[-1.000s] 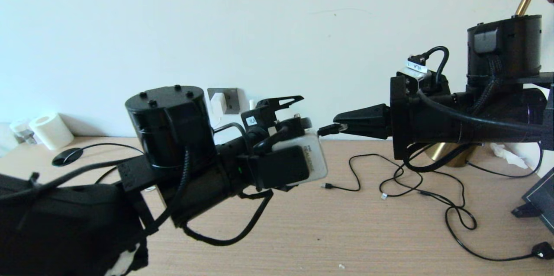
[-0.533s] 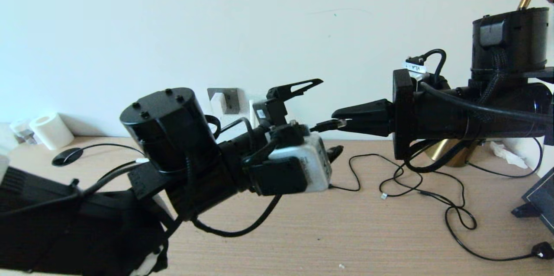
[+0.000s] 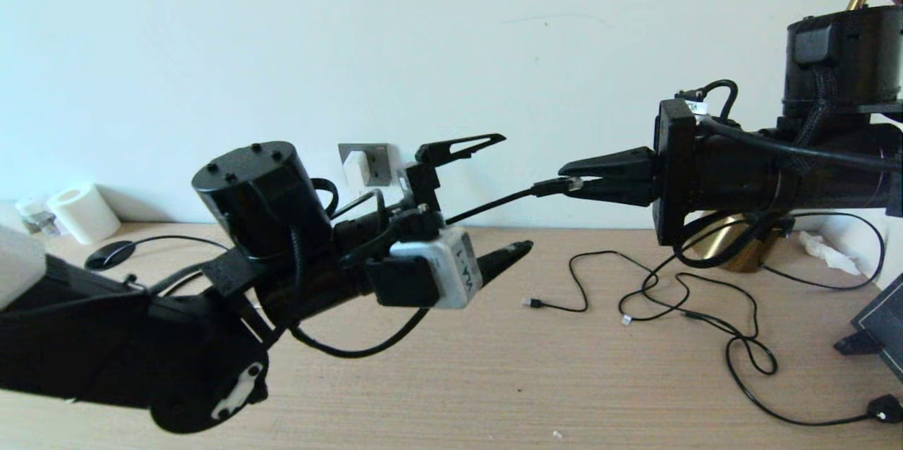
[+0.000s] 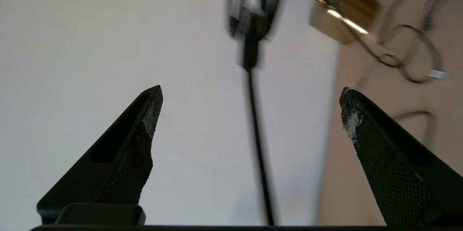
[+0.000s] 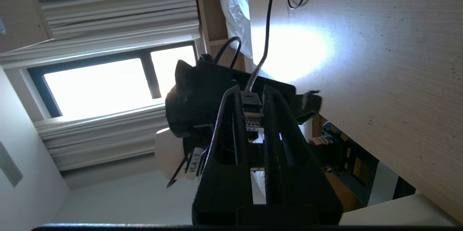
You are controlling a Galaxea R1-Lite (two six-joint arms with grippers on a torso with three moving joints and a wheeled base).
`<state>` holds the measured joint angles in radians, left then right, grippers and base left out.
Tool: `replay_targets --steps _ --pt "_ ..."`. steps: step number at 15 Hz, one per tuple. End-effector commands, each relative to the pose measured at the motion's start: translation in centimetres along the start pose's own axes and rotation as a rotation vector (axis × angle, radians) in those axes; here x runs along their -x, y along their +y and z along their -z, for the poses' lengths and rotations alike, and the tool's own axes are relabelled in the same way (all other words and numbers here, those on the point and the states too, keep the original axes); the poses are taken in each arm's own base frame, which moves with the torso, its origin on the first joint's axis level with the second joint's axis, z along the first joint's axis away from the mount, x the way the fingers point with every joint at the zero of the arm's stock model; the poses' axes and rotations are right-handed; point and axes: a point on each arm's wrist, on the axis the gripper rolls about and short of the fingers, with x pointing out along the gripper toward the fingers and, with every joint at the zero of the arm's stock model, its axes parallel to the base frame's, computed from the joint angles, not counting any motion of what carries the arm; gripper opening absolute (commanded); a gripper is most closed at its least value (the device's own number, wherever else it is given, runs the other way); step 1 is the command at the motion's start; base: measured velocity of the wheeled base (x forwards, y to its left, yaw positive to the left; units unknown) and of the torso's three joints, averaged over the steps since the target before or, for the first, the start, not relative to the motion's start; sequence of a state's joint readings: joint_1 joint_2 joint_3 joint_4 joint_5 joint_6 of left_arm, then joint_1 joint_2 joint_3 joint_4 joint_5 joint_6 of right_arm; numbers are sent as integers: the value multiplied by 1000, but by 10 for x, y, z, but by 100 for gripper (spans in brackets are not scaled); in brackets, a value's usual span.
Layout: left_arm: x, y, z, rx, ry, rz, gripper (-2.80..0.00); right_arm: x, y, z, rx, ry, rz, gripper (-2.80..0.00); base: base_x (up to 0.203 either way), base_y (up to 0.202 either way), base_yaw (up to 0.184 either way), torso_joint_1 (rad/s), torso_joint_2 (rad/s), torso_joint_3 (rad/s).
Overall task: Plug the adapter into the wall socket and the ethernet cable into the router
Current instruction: Hand it to the other hand
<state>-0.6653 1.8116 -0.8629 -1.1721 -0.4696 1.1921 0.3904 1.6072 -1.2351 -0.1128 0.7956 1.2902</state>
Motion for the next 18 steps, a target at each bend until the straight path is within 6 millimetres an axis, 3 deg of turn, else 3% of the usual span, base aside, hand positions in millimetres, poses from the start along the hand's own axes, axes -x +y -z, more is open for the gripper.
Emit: replay_targets --steps 1,6,9,18 --pt "-8 -1 6 -17 -11 -17 0 -2 -1 -2 -10 6 0 -280 0 0 0 0 0 0" --pt "-12 -5 12 -22 -71 4 0 0 0 -6 -50 28 -13 -280 0 0 0 0 0 0" --pt "-14 3 14 -42 -97 -16 0 4 4 -9 -60 36 -29 -280 0 0 0 0 0 0" --pt "-17 7 6 -50 -122 -33 0 1 -1 -15 -75 34 -19 -280 0 0 0 0 0 0"
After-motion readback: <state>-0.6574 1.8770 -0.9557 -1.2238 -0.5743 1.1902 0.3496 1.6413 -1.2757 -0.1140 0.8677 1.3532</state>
